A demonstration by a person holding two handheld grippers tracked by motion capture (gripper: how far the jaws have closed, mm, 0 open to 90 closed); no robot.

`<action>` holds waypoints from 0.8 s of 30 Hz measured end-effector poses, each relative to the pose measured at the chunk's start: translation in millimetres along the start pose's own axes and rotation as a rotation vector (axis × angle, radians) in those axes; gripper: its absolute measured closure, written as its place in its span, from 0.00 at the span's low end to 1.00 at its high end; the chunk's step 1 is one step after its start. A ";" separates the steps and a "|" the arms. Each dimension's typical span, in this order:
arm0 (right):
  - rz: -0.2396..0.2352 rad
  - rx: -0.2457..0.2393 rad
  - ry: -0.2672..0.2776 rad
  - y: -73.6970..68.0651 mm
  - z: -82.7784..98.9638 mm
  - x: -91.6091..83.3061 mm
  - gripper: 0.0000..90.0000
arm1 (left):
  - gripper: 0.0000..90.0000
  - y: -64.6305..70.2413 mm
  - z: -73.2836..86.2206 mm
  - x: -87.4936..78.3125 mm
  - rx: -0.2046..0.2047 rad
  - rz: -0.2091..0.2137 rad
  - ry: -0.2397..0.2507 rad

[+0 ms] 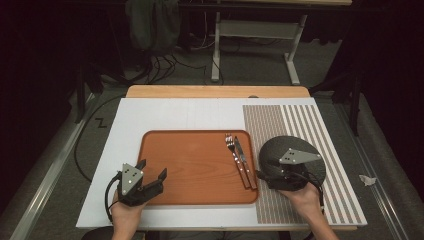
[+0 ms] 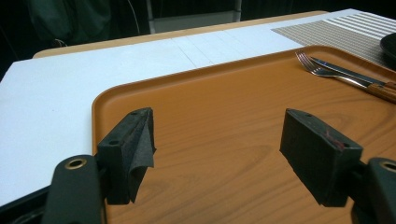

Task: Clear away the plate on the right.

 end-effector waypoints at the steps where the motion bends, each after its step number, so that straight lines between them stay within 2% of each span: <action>1: 0.001 0.002 0.006 0.5 0.4 -0.8 0.43 | 0.29 -0.1 0.0 0.0 0.000 0.000 0.000; 12: -0.016 0.049 0.043 9.8 8.8 -11.6 0.37 | 0.29 0.1 -0.3 -0.4 0.000 -0.001 0.004; 21: -0.003 0.062 0.076 14.0 14.8 -16.6 0.31 | 0.29 -0.2 -0.5 -0.8 -0.001 -0.001 0.006; 24: -0.020 0.095 0.090 16.8 17.5 -19.1 0.30 | 0.29 -0.3 -0.5 -0.9 -0.001 -0.001 0.006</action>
Point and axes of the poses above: each handheld gripper's, and its own axes: x roughly forward along the jaws, z roughly out of its underside, y roughly to its right, the point moved 5 cm from there along x, roughly forward along the jaws, and after that the axes turned 6 degrees about z, right-handed, at the moved point
